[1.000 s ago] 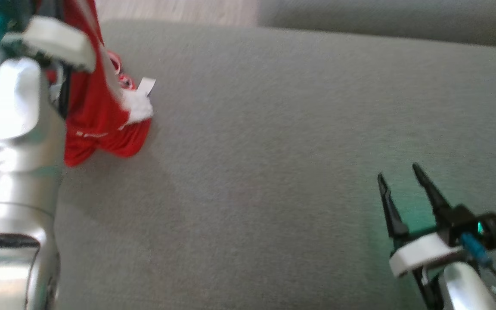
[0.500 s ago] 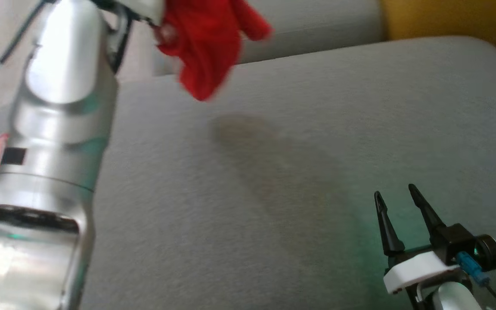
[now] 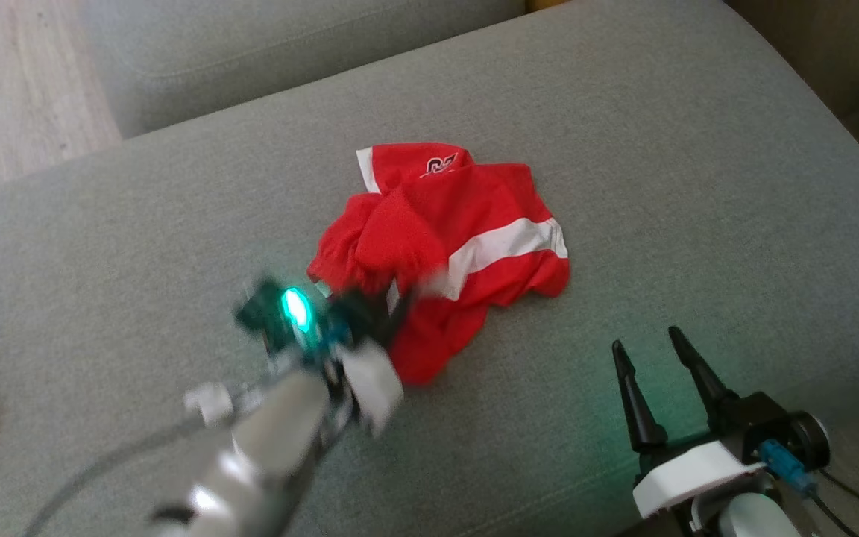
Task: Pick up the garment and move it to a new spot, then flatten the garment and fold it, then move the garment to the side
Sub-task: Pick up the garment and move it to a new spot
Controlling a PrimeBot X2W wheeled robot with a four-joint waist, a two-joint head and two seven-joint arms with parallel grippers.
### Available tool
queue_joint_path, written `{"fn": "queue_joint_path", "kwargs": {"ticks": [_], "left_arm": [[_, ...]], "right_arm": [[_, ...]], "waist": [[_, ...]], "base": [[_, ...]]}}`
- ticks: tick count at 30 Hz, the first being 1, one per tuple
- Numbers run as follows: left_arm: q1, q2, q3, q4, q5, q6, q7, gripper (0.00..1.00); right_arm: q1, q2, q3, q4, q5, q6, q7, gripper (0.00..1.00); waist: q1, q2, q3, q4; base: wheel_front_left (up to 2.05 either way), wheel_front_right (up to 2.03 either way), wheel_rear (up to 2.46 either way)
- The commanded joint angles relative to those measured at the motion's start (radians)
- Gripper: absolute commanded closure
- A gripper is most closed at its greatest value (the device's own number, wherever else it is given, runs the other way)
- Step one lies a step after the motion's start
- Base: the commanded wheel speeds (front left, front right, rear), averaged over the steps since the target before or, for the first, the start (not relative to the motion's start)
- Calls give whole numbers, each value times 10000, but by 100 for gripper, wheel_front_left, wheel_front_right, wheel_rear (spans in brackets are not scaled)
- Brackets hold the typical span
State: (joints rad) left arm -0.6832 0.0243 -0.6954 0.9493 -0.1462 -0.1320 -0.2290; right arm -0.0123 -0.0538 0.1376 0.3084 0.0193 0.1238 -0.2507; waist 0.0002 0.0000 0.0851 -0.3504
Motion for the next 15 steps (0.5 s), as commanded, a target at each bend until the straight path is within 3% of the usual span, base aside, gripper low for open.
{"fn": "queue_joint_path", "kwargs": {"ticks": [1, 2, 8, 15], "left_arm": [[-379, 263, 87, -459, -250, 116, -171, 15], [-88, 263, -107, -543, -468, 249, -219, 0], [1484, 262, -279, -2213, -1551, 1414, -321, 0], [4529, 293, 1450, -5128, -1361, 2586, -325, 0]], "right_arm": [[-445, 21, 294, -213, 70, 69, -111, 0], [-444, 22, 320, -164, 94, 69, -111, 0], [-90, 28, -113, -145, 228, 69, -111, 0], [689, 32, -620, -273, 370, 69, -111, 0]], "waist": [[-2, 0, 68, -21], [-2, 0, 66, 15], [-2, 0, -454, 815], [-2, 0, -1351, 2228]], "base": [[0, 0, 0], [0, 0, 0], [0, 0, 0], [0, 0, 0]]}}
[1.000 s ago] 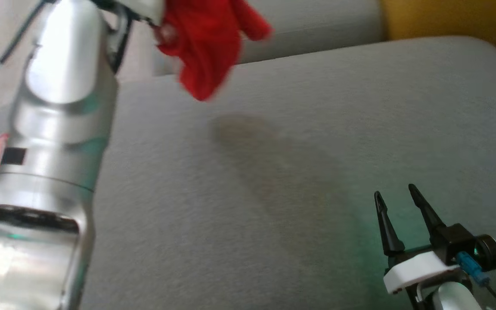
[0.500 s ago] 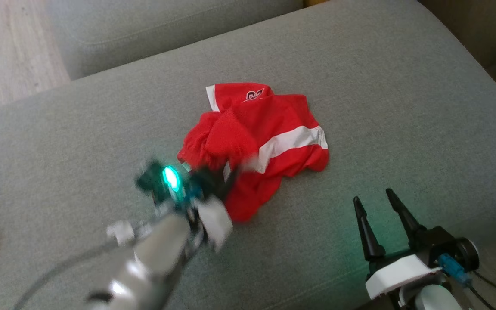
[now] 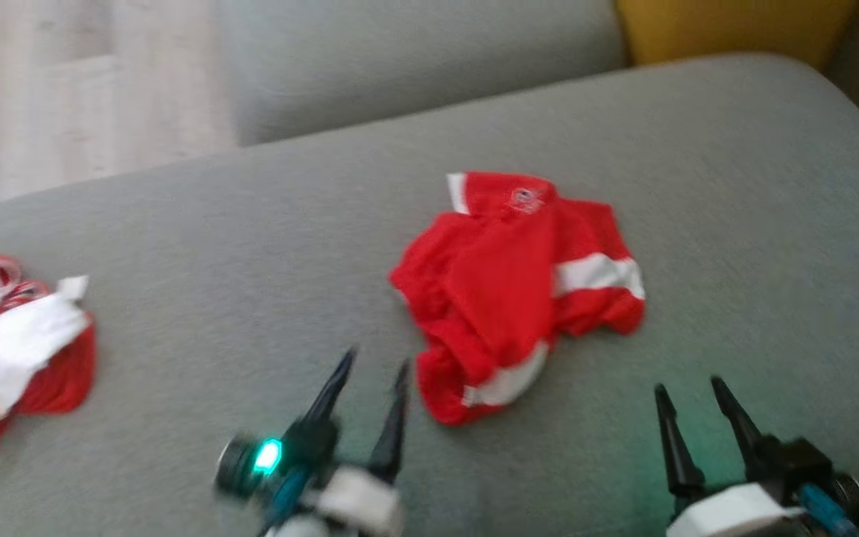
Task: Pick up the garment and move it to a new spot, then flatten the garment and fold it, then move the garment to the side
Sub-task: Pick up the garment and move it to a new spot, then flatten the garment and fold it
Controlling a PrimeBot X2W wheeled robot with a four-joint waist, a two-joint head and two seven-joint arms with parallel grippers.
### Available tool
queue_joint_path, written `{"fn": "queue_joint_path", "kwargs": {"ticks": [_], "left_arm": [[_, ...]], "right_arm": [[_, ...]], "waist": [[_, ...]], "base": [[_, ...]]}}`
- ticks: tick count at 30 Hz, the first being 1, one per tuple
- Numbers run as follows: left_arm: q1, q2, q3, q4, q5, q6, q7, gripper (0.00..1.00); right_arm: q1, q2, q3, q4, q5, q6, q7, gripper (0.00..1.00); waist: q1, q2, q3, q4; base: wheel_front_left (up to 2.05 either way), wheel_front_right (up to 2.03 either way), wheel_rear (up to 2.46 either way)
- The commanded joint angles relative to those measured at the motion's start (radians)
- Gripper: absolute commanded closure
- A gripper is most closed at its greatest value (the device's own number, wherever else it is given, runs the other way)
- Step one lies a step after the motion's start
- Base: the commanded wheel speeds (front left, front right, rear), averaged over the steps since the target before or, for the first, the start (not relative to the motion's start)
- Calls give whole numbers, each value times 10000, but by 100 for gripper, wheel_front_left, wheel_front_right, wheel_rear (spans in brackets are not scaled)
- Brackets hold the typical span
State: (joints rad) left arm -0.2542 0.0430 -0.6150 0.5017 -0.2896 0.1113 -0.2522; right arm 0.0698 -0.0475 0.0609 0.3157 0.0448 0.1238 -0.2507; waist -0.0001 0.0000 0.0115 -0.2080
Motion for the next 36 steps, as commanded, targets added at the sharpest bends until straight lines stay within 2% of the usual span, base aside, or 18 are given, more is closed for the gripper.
{"fn": "queue_joint_path", "kwargs": {"ticks": [1, 8, 13, 16, 36], "left_arm": [[702, 104, 984, -1041, 106, 253, -93, 0], [3150, 89, 2615, -2935, 840, 314, -94, 0], [3963, 78, 3167, -3394, 1351, 174, -94, 0], [4255, 76, 3452, -3526, 1359, 242, -94, 0], [4672, 73, 3904, -3393, 1577, 195, -95, 0]], "right_arm": [[-44, -31, 64, -375, 210, 69, -111, 0], [804, -29, -278, -885, 636, 69, -111, 0], [1575, -29, -141, -1395, 709, 69, -111, 0], [1904, -29, -116, -1595, 745, 69, -111, 0], [2100, -28, -115, -1596, 533, 69, -111, 0]], "waist": [[1, 0, -717, 995], [1, 0, -1374, 2035], [1, 0, -1677, 2300], [1, 0, -1770, 2314], [1, 0, -1860, 2414]], "base": [[0, 0, 0], [0, 0, 0], [0, 0, 0], [0, 0, 0], [0, 0, 0]]}}
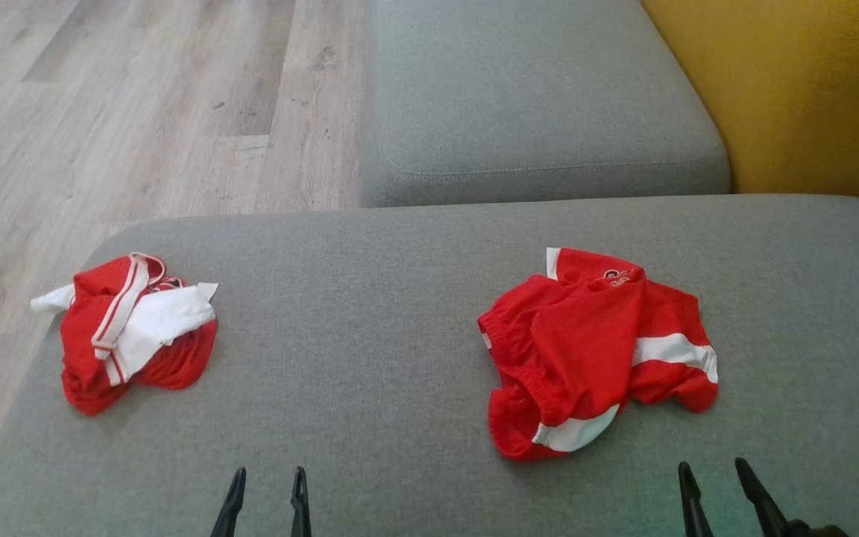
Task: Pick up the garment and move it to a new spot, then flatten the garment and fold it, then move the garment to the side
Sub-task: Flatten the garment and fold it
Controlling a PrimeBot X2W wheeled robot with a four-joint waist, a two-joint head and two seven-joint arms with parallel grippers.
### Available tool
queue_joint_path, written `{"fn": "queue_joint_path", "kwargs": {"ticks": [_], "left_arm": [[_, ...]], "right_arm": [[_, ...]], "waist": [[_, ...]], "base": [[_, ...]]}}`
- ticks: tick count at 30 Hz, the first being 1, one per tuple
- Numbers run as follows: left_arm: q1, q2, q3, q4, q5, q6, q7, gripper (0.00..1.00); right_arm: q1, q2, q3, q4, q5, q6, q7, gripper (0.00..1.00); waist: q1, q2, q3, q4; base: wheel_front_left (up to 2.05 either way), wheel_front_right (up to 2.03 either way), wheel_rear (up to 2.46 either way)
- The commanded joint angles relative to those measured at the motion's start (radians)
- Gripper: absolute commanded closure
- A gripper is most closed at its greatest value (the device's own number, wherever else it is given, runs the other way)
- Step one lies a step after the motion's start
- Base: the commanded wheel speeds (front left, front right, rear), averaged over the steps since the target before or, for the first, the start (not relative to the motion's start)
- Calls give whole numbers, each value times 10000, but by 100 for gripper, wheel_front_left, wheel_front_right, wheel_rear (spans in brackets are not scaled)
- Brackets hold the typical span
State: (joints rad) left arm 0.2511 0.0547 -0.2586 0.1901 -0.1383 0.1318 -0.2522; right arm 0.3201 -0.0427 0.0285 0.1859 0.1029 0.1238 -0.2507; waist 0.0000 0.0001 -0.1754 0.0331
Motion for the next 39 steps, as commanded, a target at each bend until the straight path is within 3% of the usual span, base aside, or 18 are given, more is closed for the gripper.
{"fn": "queue_joint_path", "kwargs": {"ticks": [1, 5, 14, 25, 32, 39], "left_arm": [[-395, -44, 338, -264, 65, -13, -95, 0], [-426, -44, 170, -105, -49, -145, -95, 0], [-1695, -45, -1387, 833, -731, -1219, -95, 0], [-4420, -45, -4365, 2985, -2554, -2287, -95, 0], [-5507, -45, -4975, 3820, -3296, -2077, -95, 0], [-6096, -45, -5521, 4682, -3817, -1990, -95, 0]], "right_arm": [[-416, -76, 206, -293, -52, 69, -111, 0], [-489, -76, 258, -267, -86, 69, -111, 0], [-1022, -107, 556, -386, -229, 69, -111, 0], [-1726, -374, 1056, -554, -176, 69, -111, 0], [-1881, -424, 1169, -560, -137, 69, -111, 0], [-2126, -463, 1290, -554, -102, 69, -111, 0]], "waist": [[0, -1, 24, 4], [0, -1, 141, -31], [0, -1, 905, -708], [0, -1, 2097, -2519], [0, -1, 2605, -3211], [0, -1, 2900, -3451]], "base": [[0, 0, 0], [0, 0, 0], [0, 0, 0], [0, 0, 0], [0, 0, 0], [0, 0, 0]]}}
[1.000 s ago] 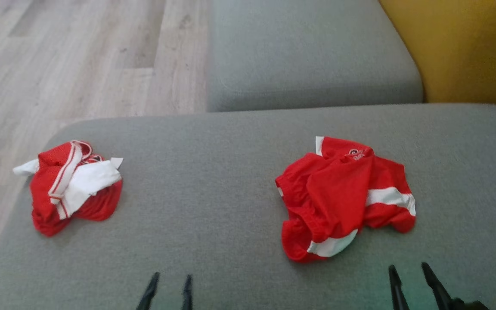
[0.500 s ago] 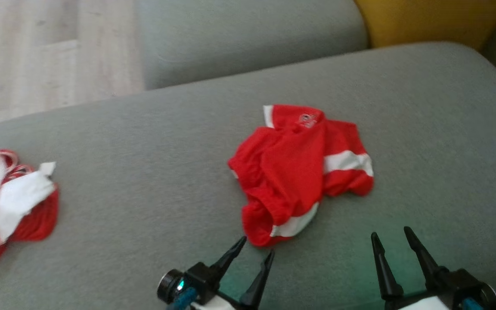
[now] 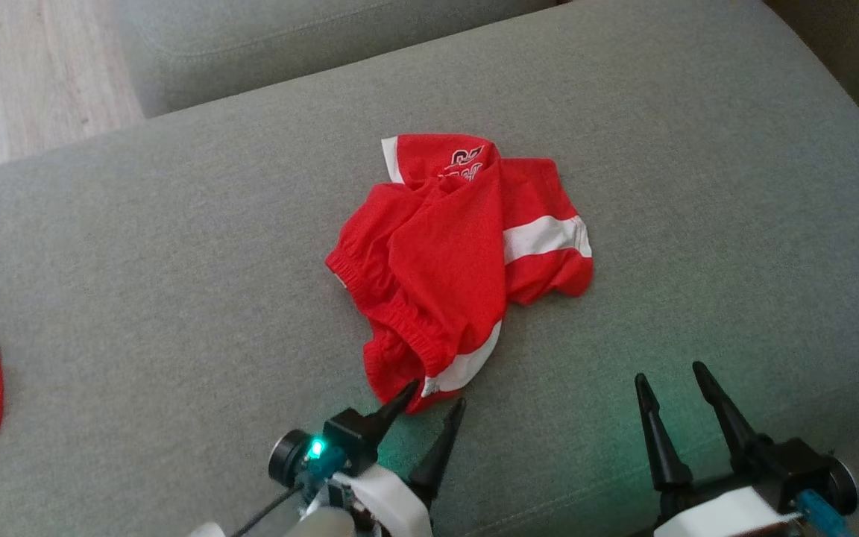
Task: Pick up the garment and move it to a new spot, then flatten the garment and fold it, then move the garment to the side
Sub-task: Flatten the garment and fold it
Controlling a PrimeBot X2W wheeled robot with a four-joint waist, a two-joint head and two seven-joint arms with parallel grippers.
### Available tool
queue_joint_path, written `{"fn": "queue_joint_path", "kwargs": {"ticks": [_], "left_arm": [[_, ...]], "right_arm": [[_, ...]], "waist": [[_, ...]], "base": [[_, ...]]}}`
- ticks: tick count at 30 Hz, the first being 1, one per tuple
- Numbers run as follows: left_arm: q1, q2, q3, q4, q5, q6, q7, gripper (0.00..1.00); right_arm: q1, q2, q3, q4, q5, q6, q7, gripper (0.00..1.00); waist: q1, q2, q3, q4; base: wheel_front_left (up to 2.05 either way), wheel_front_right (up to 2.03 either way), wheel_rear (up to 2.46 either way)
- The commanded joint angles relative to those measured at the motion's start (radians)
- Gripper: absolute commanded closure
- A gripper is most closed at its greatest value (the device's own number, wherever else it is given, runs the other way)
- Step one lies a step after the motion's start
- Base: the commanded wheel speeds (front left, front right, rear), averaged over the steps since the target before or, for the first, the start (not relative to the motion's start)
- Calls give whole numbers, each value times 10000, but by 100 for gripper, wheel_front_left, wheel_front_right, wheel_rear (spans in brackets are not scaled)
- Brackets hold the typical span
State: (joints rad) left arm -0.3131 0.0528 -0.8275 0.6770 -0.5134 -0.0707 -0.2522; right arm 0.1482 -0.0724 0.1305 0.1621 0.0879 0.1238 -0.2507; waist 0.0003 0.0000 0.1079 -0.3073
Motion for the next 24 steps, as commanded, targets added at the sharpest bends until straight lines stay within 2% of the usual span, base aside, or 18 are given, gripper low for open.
{"fn": "queue_joint_path", "kwargs": {"ticks": [1, 2, 4, 10, 15, 21, 24], "left_arm": [[-529, -26, 126, -178, -122, 48, -95, 17], [-603, -26, 149, -291, -140, 55, -95, 56], [-627, -26, 273, -559, -208, 40, -95, 100], [-235, -26, 953, -1714, 42, 59, -95, 100], [264, 19, 2074, -3008, 660, 142, -95, 100], [397, 519, 3169, -3921, 1308, 134, -95, 100], [208, 1005, 3792, -4207, 1719, 109, -95, 100]], "right_arm": [[-425, -169, 272, -323, 48, 69, -111, 0], [-438, -172, 266, -329, 48, 69, -111, 0], [-446, -181, 250, -318, 42, 69, -111, 0], [-333, -190, 237, -262, 40, 69, -111, 0], [-309, -178, 135, -296, 179, 69, -111, 0], [-428, -111, 149, -254, 720, 69, -111, 0], [-694, -148, 422, 205, 1447, 69, -111, 0]], "waist": [[-3, 0, 90, -44], [-3, 0, 106, -26], [-3, 0, 104, 46], [-3, 0, -75, 500], [-3, 0, -159, 1129], [-3, 0, -35, 1876], [-3, 0, 185, 2386]], "base": [[0, 0, 0], [0, 0, 0], [0, 0, 0], [0, 0, 0], [0, 0, 0], [0, 0, 0], [0, 0, 0]]}}
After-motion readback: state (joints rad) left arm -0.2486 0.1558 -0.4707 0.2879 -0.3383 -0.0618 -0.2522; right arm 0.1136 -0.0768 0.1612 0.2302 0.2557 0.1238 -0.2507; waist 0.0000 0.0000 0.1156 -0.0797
